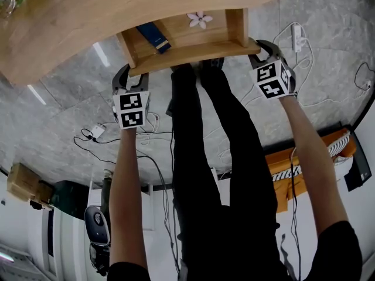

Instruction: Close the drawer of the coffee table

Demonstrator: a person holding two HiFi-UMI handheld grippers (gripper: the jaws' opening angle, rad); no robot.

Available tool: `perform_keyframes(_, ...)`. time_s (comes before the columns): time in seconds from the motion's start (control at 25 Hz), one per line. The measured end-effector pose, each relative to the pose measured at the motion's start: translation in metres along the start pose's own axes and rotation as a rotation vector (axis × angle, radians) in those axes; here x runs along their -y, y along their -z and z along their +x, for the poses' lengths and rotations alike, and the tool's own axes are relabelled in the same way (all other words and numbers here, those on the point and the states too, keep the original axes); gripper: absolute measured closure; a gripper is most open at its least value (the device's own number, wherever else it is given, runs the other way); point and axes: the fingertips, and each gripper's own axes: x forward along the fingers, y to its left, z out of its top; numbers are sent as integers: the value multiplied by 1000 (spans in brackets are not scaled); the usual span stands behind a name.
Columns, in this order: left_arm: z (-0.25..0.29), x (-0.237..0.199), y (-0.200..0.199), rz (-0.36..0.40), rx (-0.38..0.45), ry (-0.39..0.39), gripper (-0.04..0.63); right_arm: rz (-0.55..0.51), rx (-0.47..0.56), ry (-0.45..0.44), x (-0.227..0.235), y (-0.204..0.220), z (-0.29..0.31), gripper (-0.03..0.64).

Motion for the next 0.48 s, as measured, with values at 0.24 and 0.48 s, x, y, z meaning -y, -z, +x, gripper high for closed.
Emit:
perform_keyframes(0.24,-6,1,-5,-23,-6,-9,393,11,5,13,2,-2,-6,465)
perform_keyframes(0.48,-15,1,-12,-23,25,-18,393,-1,39,27,8,-7,-16,465)
